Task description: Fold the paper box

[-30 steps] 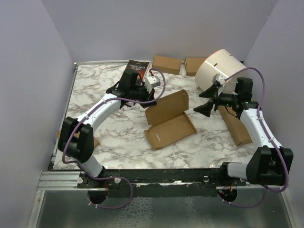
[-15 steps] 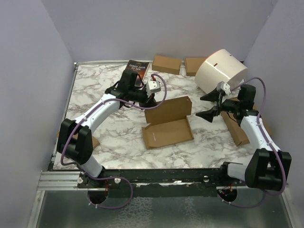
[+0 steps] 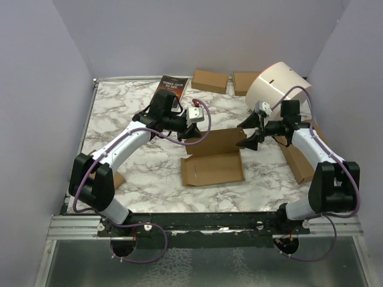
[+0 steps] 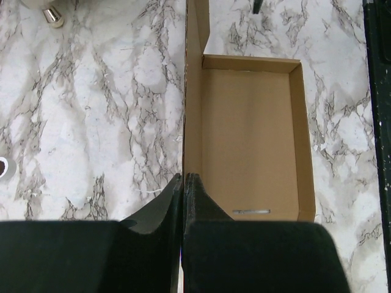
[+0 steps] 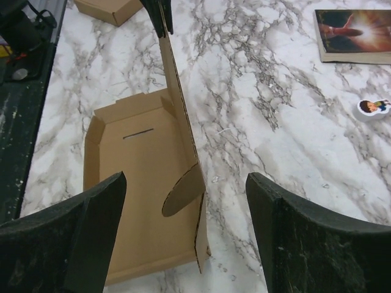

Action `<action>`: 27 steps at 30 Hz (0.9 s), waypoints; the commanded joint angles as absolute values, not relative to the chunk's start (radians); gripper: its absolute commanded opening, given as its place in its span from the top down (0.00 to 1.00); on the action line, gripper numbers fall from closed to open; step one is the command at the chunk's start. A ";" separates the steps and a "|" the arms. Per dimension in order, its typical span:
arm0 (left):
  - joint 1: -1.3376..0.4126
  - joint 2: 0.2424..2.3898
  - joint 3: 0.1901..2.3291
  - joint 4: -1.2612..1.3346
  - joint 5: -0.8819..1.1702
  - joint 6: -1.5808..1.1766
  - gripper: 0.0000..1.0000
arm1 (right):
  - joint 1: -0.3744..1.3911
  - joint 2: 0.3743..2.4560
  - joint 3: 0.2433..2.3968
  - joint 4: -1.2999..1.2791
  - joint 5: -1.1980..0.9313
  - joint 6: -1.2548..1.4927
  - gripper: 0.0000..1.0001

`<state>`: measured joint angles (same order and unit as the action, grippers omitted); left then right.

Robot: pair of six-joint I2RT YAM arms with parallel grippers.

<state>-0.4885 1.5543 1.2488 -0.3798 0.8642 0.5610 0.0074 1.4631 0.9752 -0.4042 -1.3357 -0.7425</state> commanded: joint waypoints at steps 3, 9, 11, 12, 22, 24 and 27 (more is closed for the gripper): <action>-0.500 1.524 1.233 -0.339 0.910 0.584 1.00 | 0.029 1.484 0.980 -0.435 -1.320 -0.758 0.41; -0.502 1.513 1.216 -0.304 0.900 0.568 1.00 | 0.030 1.518 0.999 -0.481 -1.296 -0.769 0.63; -0.502 1.508 1.212 -0.296 0.896 0.566 1.00 | 0.031 1.516 0.996 -0.480 -1.298 -0.771 0.66; -0.502 1.505 1.209 -0.290 0.896 0.561 1.00 | 0.031 1.516 0.996 -0.480 -1.298 -0.772 0.68; -0.501 1.479 1.180 -0.232 0.860 0.507 0.97 | 0.032 1.515 1.011 -0.539 -1.315 -0.821 0.99; -0.501 1.465 1.170 -0.209 0.832 0.475 0.94 | 0.031 1.504 1.011 -0.541 -1.319 -0.824 0.99; -0.502 1.423 1.138 -0.144 0.765 0.395 0.87 | 0.031 1.475 1.001 -0.537 -1.327 -0.835 0.99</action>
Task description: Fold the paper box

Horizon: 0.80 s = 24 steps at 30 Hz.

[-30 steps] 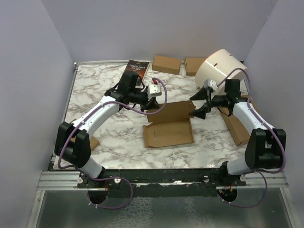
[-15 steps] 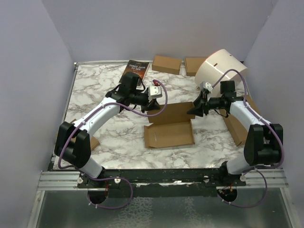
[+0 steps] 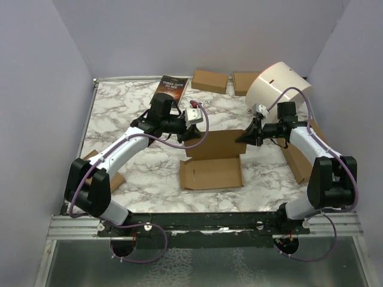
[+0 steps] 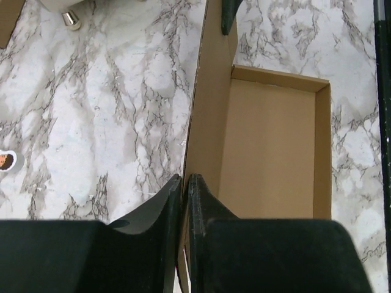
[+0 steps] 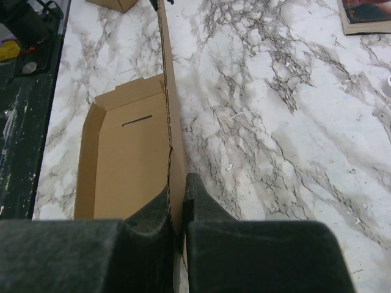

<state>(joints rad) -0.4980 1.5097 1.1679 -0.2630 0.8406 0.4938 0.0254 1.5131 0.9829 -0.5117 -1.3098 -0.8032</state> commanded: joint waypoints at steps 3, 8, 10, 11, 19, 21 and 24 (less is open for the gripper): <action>-0.499 1.351 1.079 -0.057 0.669 0.281 0.80 | 0.031 1.444 0.985 -0.520 -1.325 -0.839 0.99; -0.487 1.133 0.875 0.112 0.370 -0.016 0.54 | 0.031 1.416 0.966 -0.497 -1.306 -0.828 0.99; -0.484 1.017 0.779 0.141 0.252 -0.125 0.40 | 0.031 1.408 0.959 -0.489 -1.304 -0.827 0.99; -0.483 0.958 0.724 0.156 0.205 -0.179 0.34 | 0.031 1.405 0.955 -0.486 -1.304 -0.826 0.99; -0.479 0.748 0.410 0.173 0.153 -0.474 0.48 | 0.031 1.388 0.944 -0.482 -1.305 -0.830 0.99; -0.479 0.757 0.355 0.209 0.170 -0.518 0.50 | 0.031 1.383 0.941 -0.480 -1.303 -0.833 0.99; -0.478 0.787 0.300 0.315 0.188 -0.572 0.58 | 0.031 1.378 0.936 -0.474 -1.304 -0.832 0.99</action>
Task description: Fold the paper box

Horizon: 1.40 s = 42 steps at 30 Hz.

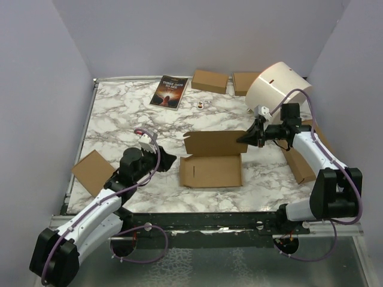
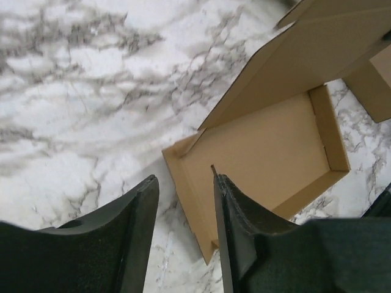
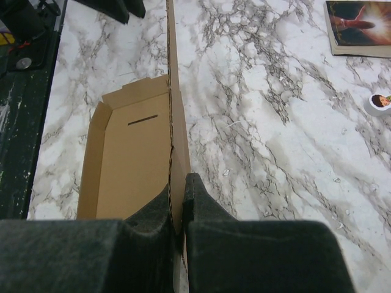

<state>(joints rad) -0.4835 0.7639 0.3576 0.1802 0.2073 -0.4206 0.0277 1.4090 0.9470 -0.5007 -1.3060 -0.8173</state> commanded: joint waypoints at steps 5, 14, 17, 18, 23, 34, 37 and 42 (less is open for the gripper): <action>-0.471 0.940 0.330 0.377 0.176 -0.572 0.77 | 0.030 1.367 0.929 -0.473 -1.308 -0.840 0.99; -0.462 1.205 0.385 0.565 0.279 -0.615 0.86 | 0.031 1.339 0.912 -0.459 -1.324 -0.853 0.99; -0.462 1.272 0.413 0.576 0.294 -0.621 0.87 | 0.031 1.337 0.911 -0.459 -1.326 -0.852 0.99; -0.462 1.290 0.418 0.589 0.301 -0.625 0.88 | 0.031 1.338 0.910 -0.459 -1.327 -0.853 0.99; -0.463 1.363 0.430 0.631 0.345 -0.654 0.90 | 0.031 1.339 0.910 -0.459 -1.325 -0.853 0.99; -0.488 1.418 0.413 0.666 0.385 -0.692 0.91 | 0.031 1.340 0.906 -0.450 -1.330 -0.847 0.99; -0.498 1.430 0.404 0.682 0.386 -0.702 0.91 | 0.031 1.339 0.905 -0.450 -1.330 -0.845 0.99; -0.517 1.445 0.398 0.691 0.387 -0.714 0.91 | 0.031 1.339 0.903 -0.447 -1.331 -0.843 0.99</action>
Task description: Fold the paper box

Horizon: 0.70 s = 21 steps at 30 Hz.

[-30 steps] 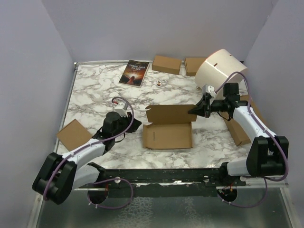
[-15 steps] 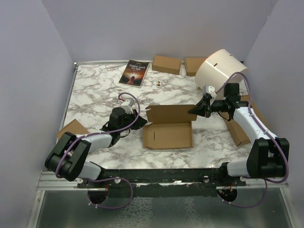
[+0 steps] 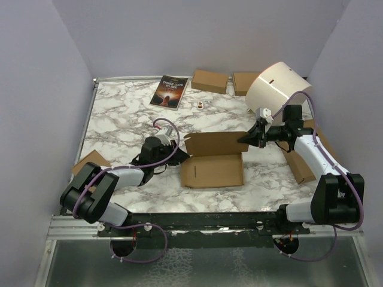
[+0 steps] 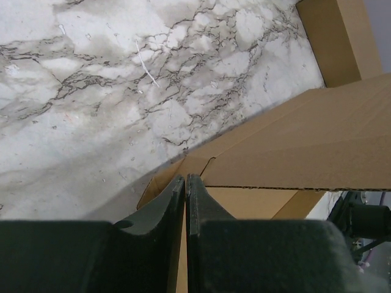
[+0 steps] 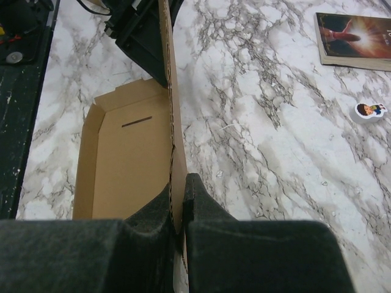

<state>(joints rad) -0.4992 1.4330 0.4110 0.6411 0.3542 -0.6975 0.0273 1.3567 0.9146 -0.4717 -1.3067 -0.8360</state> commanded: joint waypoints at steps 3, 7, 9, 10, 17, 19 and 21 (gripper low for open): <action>-0.523 1.441 0.389 0.689 0.380 -0.719 0.91 | 0.031 1.336 0.901 -0.443 -1.330 -0.839 0.99; -0.523 1.435 0.376 0.687 0.369 -0.727 0.91 | 0.031 1.332 0.895 -0.429 -1.328 -0.830 0.99; -0.524 1.434 0.371 0.691 0.362 -0.735 0.91 | 0.031 1.329 0.890 -0.424 -1.327 -0.825 0.99; -0.525 1.431 0.367 0.691 0.354 -0.743 0.91 | 0.031 1.328 0.889 -0.418 -1.325 -0.823 0.99; -0.524 1.371 0.341 0.671 0.269 -0.752 0.87 | 0.031 1.323 0.882 -0.411 -1.324 -0.816 0.99; -0.525 1.347 0.338 0.663 0.249 -0.748 0.85 | 0.031 1.323 0.882 -0.410 -1.325 -0.816 0.99; -0.524 1.315 0.339 0.643 0.226 -0.737 0.83 | 0.031 1.324 0.881 -0.411 -1.326 -0.819 0.99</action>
